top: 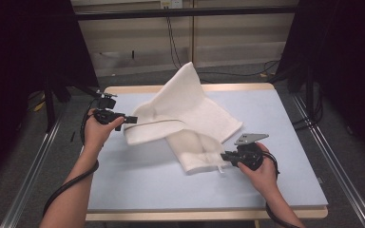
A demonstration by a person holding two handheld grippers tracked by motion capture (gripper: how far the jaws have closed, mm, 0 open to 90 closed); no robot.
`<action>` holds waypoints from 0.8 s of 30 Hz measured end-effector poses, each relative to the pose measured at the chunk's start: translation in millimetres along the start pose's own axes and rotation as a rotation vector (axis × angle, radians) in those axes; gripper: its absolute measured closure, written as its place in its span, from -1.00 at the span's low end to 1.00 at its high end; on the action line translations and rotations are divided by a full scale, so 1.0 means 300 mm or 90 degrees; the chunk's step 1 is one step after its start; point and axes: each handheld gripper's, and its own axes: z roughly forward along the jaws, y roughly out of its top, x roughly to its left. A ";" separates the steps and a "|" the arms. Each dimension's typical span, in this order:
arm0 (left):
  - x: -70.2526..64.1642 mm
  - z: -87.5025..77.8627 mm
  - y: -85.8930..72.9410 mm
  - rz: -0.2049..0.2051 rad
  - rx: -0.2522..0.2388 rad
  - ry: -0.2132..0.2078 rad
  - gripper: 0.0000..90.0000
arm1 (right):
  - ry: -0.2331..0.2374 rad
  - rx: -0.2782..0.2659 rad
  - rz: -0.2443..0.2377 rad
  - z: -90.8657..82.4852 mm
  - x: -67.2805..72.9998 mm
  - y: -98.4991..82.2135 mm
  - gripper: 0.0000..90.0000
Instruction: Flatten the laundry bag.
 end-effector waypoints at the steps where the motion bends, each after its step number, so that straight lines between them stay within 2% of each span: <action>1: -0.016 0.001 -0.003 -0.005 -0.008 -0.002 -0.47 | -0.002 0.000 0.001 0.000 0.001 0.000 0.90; 2: -0.025 -0.001 -0.006 0.009 -0.003 -0.002 -0.50 | -0.002 0.000 -0.001 0.000 0.002 0.001 0.90; 4: -0.048 -0.002 -0.012 0.008 -0.002 -0.006 -0.59 | 0.001 -0.002 0.001 -0.001 0.004 0.002 0.90; 5: -0.056 -0.005 -0.012 0.022 0.011 -0.006 -0.61 | 0.001 -0.002 0.000 -0.001 0.005 0.002 0.90; 7: -0.068 -0.013 -0.014 0.029 0.016 -0.006 -0.68 | -0.001 -0.004 -0.002 -0.002 0.010 0.003 0.90; 9: -0.075 -0.021 -0.013 0.022 0.010 -0.003 -0.72 | -0.001 -0.005 -0.004 -0.004 0.014 0.006 0.90; 10: -0.071 -0.031 -0.011 0.028 0.019 -0.001 -0.72 | -0.001 -0.005 -0.004 -0.004 0.014 0.006 0.90; 11: -0.074 -0.036 -0.011 0.020 0.012 0.006 -0.74 | -0.003 -0.004 -0.004 -0.005 0.015 0.006 0.90; 15: -0.069 -0.072 -0.015 0.018 0.005 0.006 -0.81 | 0.000 -0.006 -0.005 -0.006 0.014 0.007 0.90; 18: -0.079 -0.081 -0.024 0.005 0.001 -0.017 -0.85 | 0.001 -0.010 -0.004 -0.005 0.015 0.009 0.90; 20: -0.090 -0.084 -0.028 0.018 0.003 -0.017 -0.87 | 0.000 -0.010 -0.007 -0.005 0.018 0.012 0.90; 22: -0.101 -0.079 -0.032 0.016 0.002 -0.023 -0.87 | -0.001 -0.008 -0.009 -0.004 0.022 0.015 0.90; 24: -0.110 -0.075 -0.034 0.022 0.001 -0.018 -0.87 | -0.001 -0.008 -0.011 -0.004 0.026 0.017 0.90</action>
